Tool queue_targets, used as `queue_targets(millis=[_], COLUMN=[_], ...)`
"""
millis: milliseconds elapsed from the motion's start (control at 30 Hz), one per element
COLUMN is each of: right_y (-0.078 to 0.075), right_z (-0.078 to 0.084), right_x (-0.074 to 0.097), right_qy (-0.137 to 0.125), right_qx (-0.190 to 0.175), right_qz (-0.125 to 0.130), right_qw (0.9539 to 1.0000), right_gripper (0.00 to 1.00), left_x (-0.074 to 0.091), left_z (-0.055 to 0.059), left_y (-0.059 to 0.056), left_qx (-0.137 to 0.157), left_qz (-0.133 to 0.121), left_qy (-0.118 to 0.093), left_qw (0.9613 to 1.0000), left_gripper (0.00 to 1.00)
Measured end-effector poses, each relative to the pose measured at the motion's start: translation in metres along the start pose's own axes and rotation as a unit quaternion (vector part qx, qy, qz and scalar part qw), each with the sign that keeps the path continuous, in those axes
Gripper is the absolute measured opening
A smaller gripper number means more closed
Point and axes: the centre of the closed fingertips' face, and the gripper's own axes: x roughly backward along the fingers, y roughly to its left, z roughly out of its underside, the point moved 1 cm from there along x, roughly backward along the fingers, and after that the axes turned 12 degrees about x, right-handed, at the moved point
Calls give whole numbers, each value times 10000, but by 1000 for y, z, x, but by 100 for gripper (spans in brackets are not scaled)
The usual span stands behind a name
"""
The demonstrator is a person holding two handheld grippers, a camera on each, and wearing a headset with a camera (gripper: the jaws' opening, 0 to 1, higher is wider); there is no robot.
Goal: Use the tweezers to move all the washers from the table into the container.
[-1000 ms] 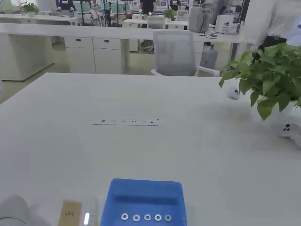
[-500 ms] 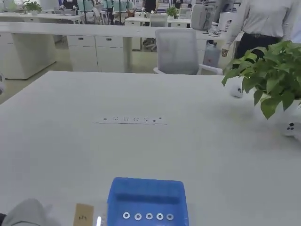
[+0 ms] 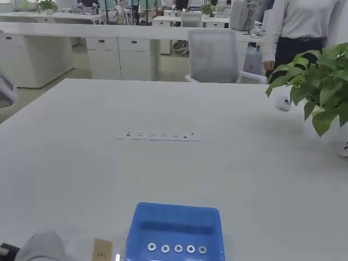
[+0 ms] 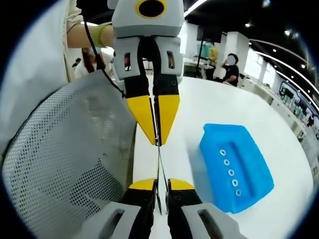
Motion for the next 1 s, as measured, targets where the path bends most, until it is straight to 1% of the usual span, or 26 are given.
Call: queue_targets(millis=[100, 167, 300, 367, 433, 467, 500, 633, 700, 800, 833, 900, 1000], right_y=[1, 2, 6, 9, 10, 9, 9, 3, 0, -5, -6, -8, -11], right_z=[-1, 0, 5, 10, 16, 18, 21, 24, 24, 25, 25, 27, 30], right_x=[-2, 0, 10, 16, 23, 27, 31, 46, 52, 63, 64, 72, 82], right_qy=[-178, -230, -318, -316, -275, -259, -258, -258, -276, -278, -272, -251, -253], right_qx=[-348, -399, -643, -784, -907, -965, -1042, -1241, -1283, -1369, -1380, -1416, -1477], right_qz=[-5, 23, 121, 158, 254, 304, 376, 674, 798, 1013, 1036, 1160, 1338], right_qw=[9992, 9989, 9974, 9963, 9952, 9945, 9935, 9896, 9881, 9850, 9846, 9828, 9796], right_gripper=[8, 9, 12, 11, 11, 11, 11, 12, 12, 13, 13, 14, 14], left_x=[0, -1, -6, -8, -12, -12, -14, -19, -21, -24, -24, -26, -29], left_z=[7, 11, 22, 28, 34, 35, 39, 48, 53, 57, 58, 60, 65], left_y=[4, 5, 6, 7, 9, 10, 11, 14, 15, 17, 18, 18, 19], left_qx=[77, 103, 76, 60, 82, 85, 111, 131, 135, 129, 131, 154, 112], left_qz=[0, 9, 35, 35, 29, 29, 31, 1, -26, -60, -61, -68, -113], left_qy=[79, 157, 391, 482, 583, 595, 653, 822, 919, 1025, 1034, 1089, 1244], left_qw=[9999, 9998, 9992, 9988, 9983, 9982, 9978, 9965, 9957, 9946, 9945, 9939, 9921], left_gripper=[0, 0, 0, 0, 0, 0, 0, 0, 0, 0, 0, 0, 0])
